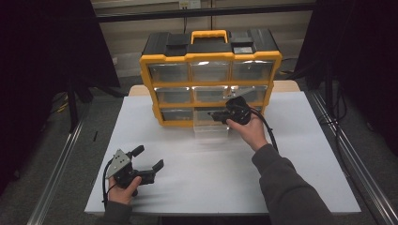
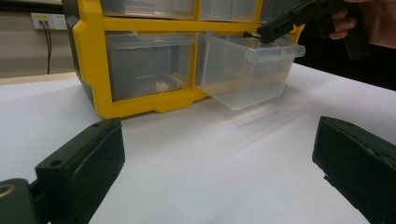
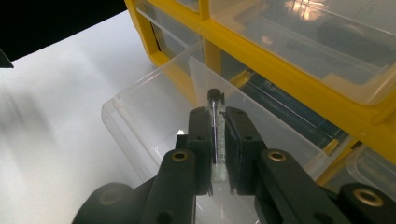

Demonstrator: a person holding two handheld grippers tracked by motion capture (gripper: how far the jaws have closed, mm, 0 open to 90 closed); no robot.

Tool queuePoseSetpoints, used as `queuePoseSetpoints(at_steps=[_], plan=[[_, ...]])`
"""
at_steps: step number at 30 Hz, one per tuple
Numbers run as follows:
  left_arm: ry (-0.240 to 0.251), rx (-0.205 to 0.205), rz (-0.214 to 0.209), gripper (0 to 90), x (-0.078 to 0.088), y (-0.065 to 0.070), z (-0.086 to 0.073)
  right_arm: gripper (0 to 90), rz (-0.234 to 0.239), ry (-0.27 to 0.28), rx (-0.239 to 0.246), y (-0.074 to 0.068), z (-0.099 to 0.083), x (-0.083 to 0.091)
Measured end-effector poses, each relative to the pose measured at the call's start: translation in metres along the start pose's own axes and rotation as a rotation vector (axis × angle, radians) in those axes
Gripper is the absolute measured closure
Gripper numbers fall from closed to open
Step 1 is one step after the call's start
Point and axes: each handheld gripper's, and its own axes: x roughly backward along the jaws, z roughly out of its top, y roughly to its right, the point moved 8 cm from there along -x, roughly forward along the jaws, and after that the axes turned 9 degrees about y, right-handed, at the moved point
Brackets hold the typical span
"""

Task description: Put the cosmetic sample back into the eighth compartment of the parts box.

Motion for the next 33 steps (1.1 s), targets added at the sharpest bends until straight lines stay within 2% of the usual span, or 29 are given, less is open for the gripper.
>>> queuePoseSetpoints(at_steps=[16,24,25,26,28,29,33], plan=[[-0.003,0.002,0.002,2.5,0.0000,-0.0002,-0.0004,79.9,0.002,-0.001,-0.005,-0.0026,-0.0018,-0.0007],[-0.003,0.002,0.004,2.6,-0.0001,-0.0003,-0.0004,65.9,0.001,0.015,-0.024,-0.0015,-0.0047,0.0009],[0.008,0.015,0.006,2.6,-0.0011,0.0007,0.0001,64.7,0.005,0.020,-0.025,-0.0015,-0.0050,0.0012],[-0.006,-0.004,0.000,2.6,-0.0001,-0.0002,-0.0007,63.2,0.003,0.022,-0.031,-0.0015,-0.0055,0.0016],[0.008,0.014,0.003,2.6,-0.0012,0.0011,0.0002,62.1,0.006,0.022,-0.033,-0.0012,-0.0060,0.0023],[-0.005,-0.006,-0.001,2.6,0.0000,-0.0001,-0.0005,59.7,0.011,0.023,-0.035,-0.0013,-0.0060,0.0027],[-0.004,-0.001,0.002,2.6,-0.0002,-0.0004,-0.0005,50.6,0.011,0.026,-0.046,-0.0025,-0.0046,0.0044]])
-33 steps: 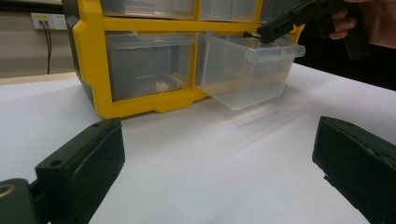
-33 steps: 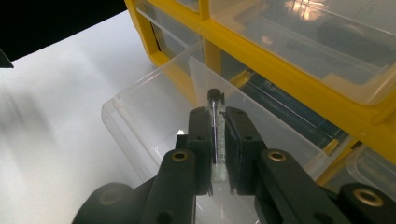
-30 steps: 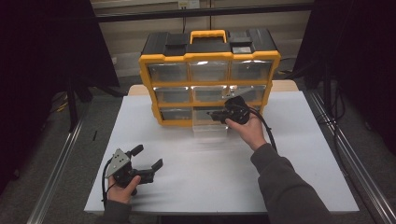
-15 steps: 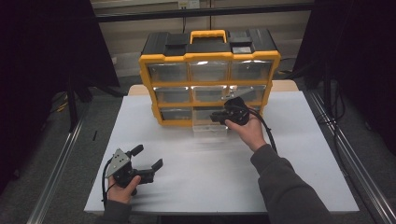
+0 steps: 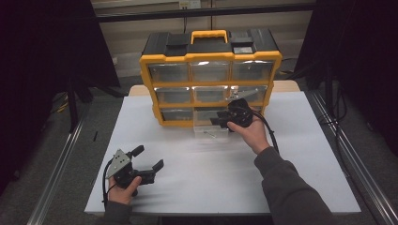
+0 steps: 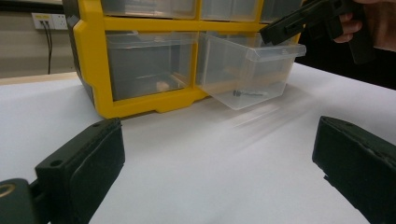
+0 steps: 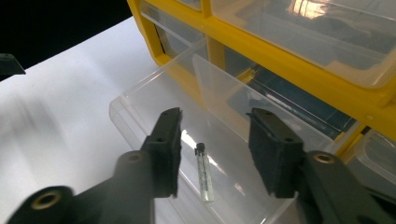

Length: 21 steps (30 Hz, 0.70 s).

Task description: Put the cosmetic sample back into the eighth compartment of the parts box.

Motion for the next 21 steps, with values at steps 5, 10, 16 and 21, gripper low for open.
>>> queuePoseSetpoints(at_steps=[5,10,16,21], plan=[[-0.006,-0.007,0.001,2.6,0.000,0.000,-0.001,36.3,-0.017,0.005,-0.004,-0.001,0.001,0.001],[0.008,0.006,0.008,2.6,-0.001,0.000,0.000,23.3,-0.027,0.022,-0.015,-0.002,0.003,0.002],[-0.004,-0.005,0.002,2.6,-0.001,0.000,-0.001,16.2,-0.037,0.043,-0.026,-0.001,0.003,0.005],[-0.003,-0.003,0.003,2.6,-0.001,0.000,-0.001,12.9,-0.043,0.059,-0.030,0.002,0.001,0.012]])
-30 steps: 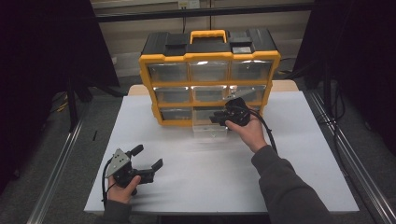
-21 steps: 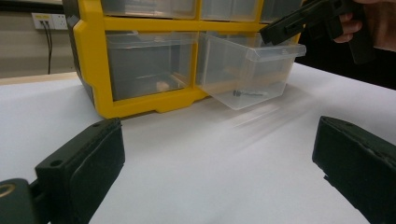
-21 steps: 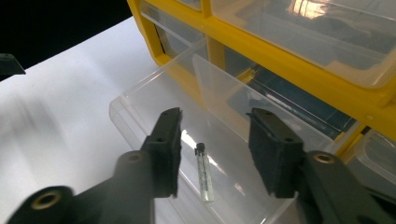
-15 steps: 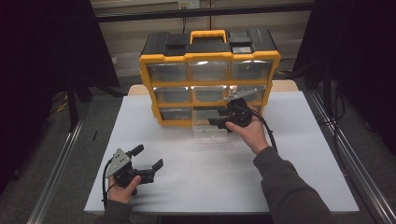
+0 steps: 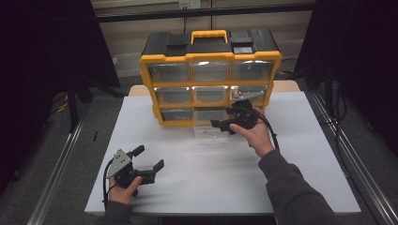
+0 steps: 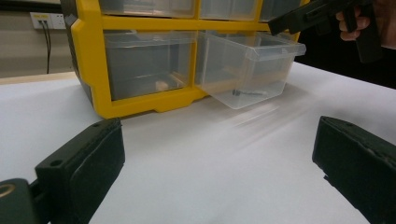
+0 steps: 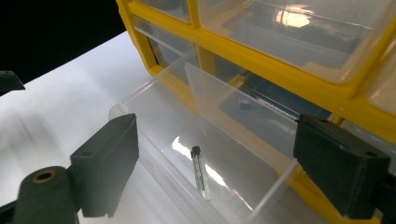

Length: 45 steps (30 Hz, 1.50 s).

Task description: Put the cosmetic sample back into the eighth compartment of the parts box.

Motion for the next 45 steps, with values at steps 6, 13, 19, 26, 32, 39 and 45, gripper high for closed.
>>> queuePoseSetpoints(at_steps=[6,13,19,26,32,39,45], plan=[[0.001,-0.005,0.006,2.6,0.000,-0.001,0.000,10.2,-0.002,0.023,0.005,-0.001,-0.004,0.013],[0.002,0.003,-0.005,2.6,-0.001,0.000,0.000,9.3,0.007,0.058,0.011,-0.002,-0.008,0.028],[0.000,0.000,-0.016,2.6,-0.002,0.001,0.000,8.8,0.017,0.078,0.020,-0.006,-0.012,0.041],[0.000,-0.005,-0.009,2.6,-0.001,-0.001,0.000,8.1,0.020,0.114,0.011,-0.005,-0.018,0.054],[0.003,0.001,-0.006,2.6,-0.001,-0.001,0.000,7.6,0.019,0.133,0.012,-0.005,-0.025,0.063],[0.002,0.002,-0.006,2.6,-0.002,0.000,0.000,7.0,0.019,0.148,0.016,-0.004,-0.033,0.074],[0.001,0.003,-0.004,2.5,-0.001,0.000,0.000,7.0,0.011,0.161,0.025,-0.004,-0.042,0.082]])
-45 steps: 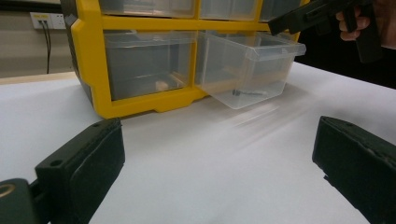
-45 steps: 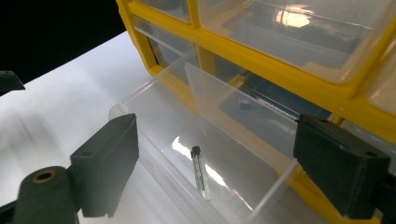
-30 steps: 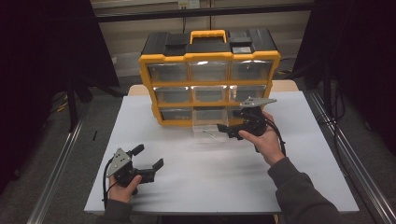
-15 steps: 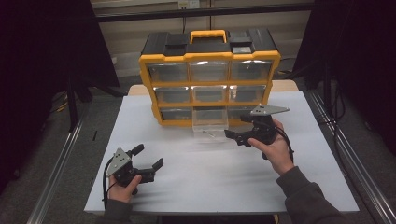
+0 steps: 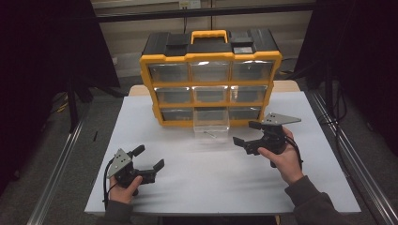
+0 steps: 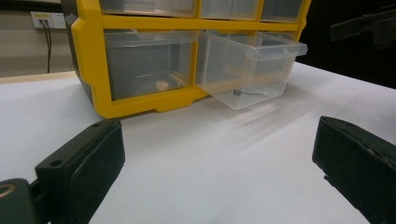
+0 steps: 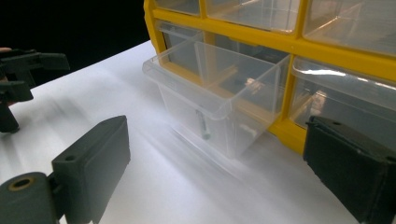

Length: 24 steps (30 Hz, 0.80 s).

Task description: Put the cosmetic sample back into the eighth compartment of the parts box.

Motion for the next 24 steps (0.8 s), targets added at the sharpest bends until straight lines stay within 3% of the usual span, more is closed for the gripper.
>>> queuePoseSetpoints(at_steps=[5,9,24], plan=[[-0.003,-0.009,0.004,2.6,0.000,-0.001,0.000,6.8,0.010,0.006,-0.003,-0.002,-0.006,0.007],[0.002,0.007,0.012,2.6,0.001,0.000,0.000,6.7,0.001,0.010,0.003,-0.001,-0.010,0.014],[0.003,0.005,0.015,2.5,0.001,0.000,0.001,5.8,-0.030,0.042,-0.013,0.007,-0.026,0.042]])
